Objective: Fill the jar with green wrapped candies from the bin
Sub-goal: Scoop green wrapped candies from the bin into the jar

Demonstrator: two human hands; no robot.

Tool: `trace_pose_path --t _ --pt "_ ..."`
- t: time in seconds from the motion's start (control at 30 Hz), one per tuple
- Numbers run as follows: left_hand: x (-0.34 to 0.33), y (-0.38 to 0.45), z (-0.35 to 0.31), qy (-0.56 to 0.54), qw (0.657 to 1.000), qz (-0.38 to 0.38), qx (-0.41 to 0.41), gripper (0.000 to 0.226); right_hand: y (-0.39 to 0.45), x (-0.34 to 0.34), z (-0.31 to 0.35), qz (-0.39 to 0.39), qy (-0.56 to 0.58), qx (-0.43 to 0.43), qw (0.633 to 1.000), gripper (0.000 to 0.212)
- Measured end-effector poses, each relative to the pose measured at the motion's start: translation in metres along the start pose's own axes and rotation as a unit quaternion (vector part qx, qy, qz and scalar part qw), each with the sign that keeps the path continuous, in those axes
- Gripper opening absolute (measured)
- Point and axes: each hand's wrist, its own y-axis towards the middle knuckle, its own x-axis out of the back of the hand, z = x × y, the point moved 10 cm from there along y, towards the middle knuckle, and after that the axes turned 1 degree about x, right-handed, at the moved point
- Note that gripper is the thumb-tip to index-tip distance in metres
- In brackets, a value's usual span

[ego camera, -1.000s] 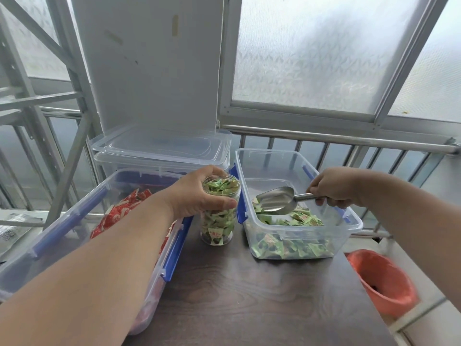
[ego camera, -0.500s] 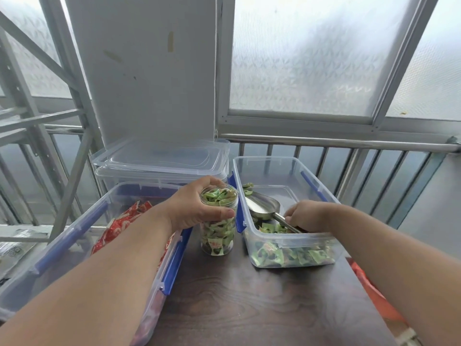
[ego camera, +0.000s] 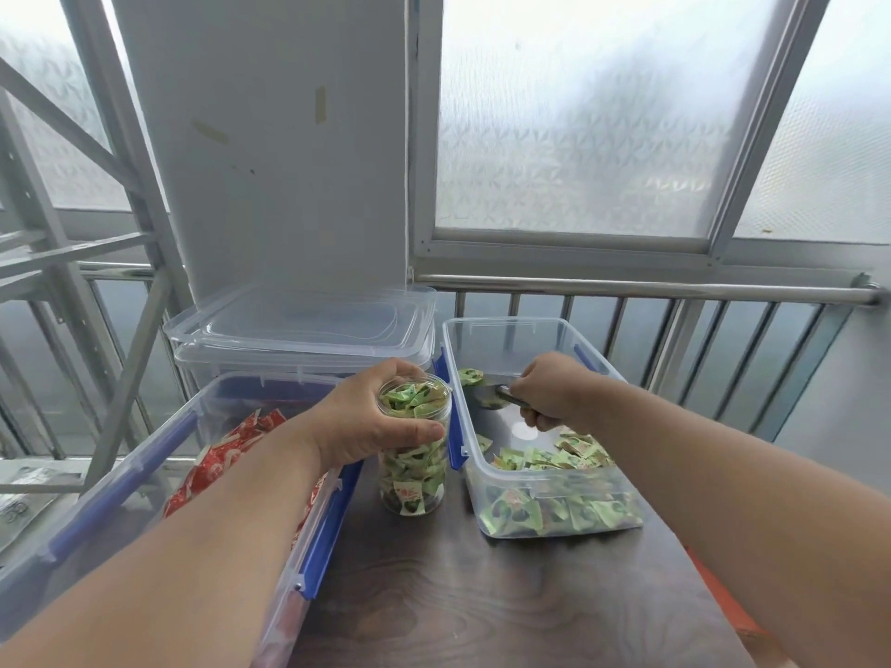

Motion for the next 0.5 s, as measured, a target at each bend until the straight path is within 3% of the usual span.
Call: trace_pose_path --t 0.13,0.27,0.4,0.5 --pt "-0.001 -0.001 0.001 0.007 1.0 -0.001 -0.001 0.079 0.017 -0.027 -0.006 0.024 -0.009 -0.029 0.999 0.006" --pt "0.002 0.002 0.002 0.009 1.0 0.001 0.004 0.077 0.022 -0.053 -0.017 0.088 -0.062 -0.035 0.994 0.011" --pt "0.004 0.004 0.004 0.009 1.0 -0.001 0.008 0.078 0.024 -0.05 -0.02 0.088 -0.024 -0.056 0.994 0.01" --pt "0.002 0.002 0.002 0.01 1.0 -0.001 0.008 0.074 0.026 -0.045 -0.021 0.073 -0.025 -0.057 0.995 0.027"
